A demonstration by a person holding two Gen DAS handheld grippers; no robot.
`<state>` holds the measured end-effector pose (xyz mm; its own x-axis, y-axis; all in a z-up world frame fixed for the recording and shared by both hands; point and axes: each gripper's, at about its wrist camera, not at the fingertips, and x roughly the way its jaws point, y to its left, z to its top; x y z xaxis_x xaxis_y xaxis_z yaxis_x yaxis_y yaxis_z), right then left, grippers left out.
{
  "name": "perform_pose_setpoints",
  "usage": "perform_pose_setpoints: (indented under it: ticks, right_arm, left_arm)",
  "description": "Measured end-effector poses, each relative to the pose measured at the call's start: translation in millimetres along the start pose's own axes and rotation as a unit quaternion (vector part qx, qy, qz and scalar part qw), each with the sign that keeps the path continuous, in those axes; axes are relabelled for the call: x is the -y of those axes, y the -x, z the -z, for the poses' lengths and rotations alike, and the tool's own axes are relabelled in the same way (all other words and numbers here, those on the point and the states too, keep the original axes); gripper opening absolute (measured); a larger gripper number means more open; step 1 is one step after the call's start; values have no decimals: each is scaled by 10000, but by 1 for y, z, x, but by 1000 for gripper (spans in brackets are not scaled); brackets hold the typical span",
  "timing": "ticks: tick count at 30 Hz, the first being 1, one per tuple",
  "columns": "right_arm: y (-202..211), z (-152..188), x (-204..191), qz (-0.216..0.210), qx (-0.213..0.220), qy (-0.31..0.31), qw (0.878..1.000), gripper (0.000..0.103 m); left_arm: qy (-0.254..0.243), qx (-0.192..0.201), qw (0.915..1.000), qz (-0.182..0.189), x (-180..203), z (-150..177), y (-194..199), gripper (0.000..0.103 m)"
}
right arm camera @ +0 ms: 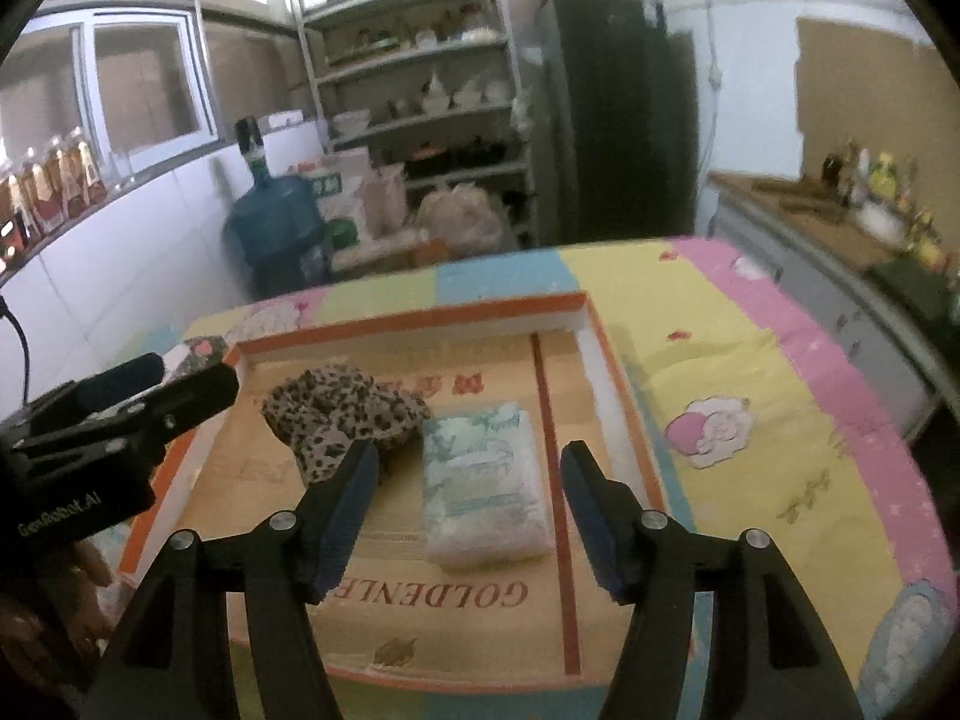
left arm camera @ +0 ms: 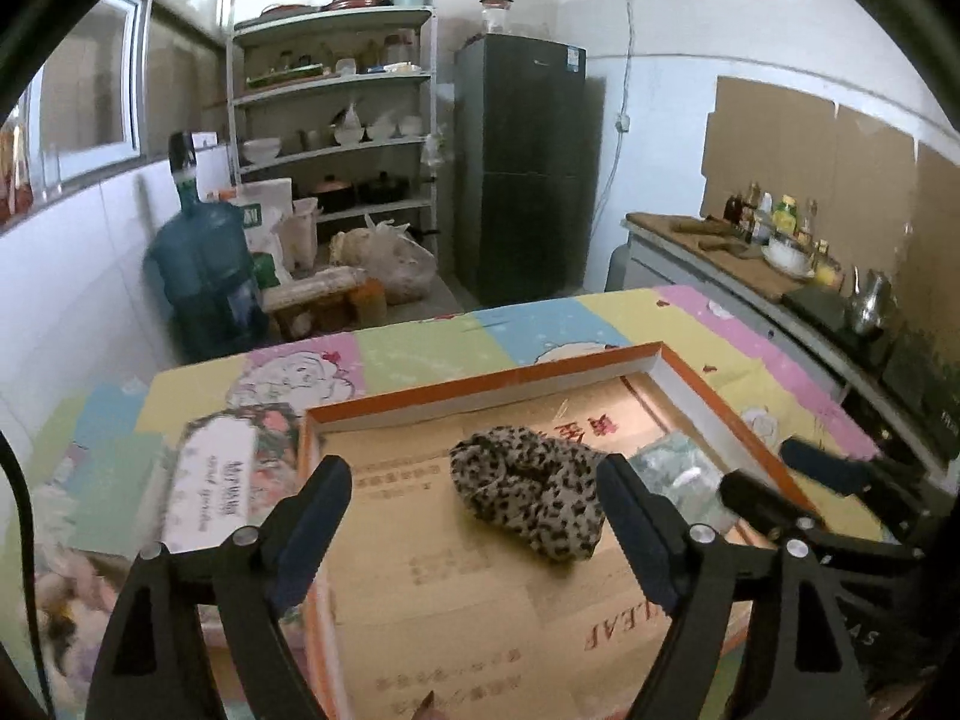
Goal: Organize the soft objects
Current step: 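Open both tools to release the cloth and tissue pack in the tray, then move both tools back toward the pile of soft items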
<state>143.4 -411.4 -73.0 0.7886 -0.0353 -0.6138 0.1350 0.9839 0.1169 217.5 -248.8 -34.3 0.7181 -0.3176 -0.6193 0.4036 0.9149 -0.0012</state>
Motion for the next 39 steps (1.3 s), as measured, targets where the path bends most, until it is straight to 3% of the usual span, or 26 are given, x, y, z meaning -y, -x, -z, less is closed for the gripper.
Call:
perform_pose_setpoints:
  ticks: [6,10,31,35,39]
  right_arm:
    - [34,18,-21,195,461,-92,9987,65]
    - [54,29,-37,161,703,-168,9973,65]
    - [122,51,-140,-454,1212,235,9913,66]
    - [132,54,-162,-654,1360,348,9879,74]
    - [138,57,-182,-872,1396,449,9853,74]
  left_arm:
    - [217,232,9994,-99,-16,12,28,83]
    - [266,388,9982,-376,-31,20,48,75]
    - [536,1155,9866,-1017,-104,67,154,72]
    - [686,1373,9824,-1068,-121,78,173,72]
    - [828,1501,9786,-1137,-141,87,190,72]
